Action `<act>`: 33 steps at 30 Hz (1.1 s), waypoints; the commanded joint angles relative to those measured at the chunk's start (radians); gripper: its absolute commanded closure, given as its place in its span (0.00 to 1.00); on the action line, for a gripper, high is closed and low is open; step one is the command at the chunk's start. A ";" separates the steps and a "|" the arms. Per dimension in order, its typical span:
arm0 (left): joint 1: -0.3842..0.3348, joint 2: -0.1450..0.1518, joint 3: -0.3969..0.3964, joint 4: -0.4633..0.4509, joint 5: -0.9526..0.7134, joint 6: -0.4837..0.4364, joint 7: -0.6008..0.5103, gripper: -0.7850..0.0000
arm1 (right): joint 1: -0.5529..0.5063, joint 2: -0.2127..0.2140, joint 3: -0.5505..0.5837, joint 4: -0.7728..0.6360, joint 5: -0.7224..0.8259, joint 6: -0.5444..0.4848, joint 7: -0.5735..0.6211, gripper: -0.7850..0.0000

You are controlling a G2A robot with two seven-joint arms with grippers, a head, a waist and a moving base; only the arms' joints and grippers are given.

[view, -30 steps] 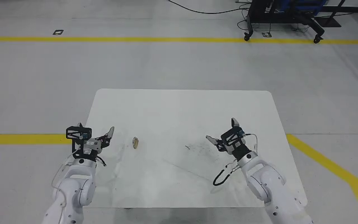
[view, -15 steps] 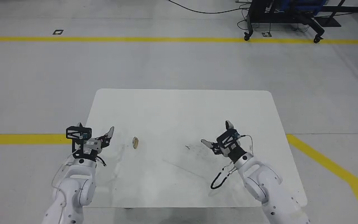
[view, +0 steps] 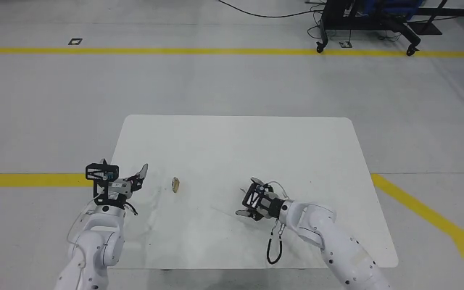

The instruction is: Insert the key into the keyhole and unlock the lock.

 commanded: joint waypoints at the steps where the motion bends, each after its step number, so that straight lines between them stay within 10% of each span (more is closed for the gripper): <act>1: 0.000 0.000 0.000 0.000 0.000 0.000 0.000 0.00 | 0.009 -0.001 -0.005 0.003 -0.014 0.014 0.022 0.50; 21: 0.000 0.000 0.000 0.000 0.000 0.000 0.000 0.00 | 0.127 -0.022 -0.091 0.115 -0.033 0.057 0.112 0.68; 24: 0.000 0.000 0.000 0.000 0.000 0.000 0.000 0.00 | 0.138 -0.025 -0.104 0.126 -0.041 0.066 0.113 1.00; 33: 0.000 0.000 0.000 0.000 0.000 0.000 0.000 0.00 | 0.125 -0.019 -0.087 0.105 -0.049 0.056 0.088 1.00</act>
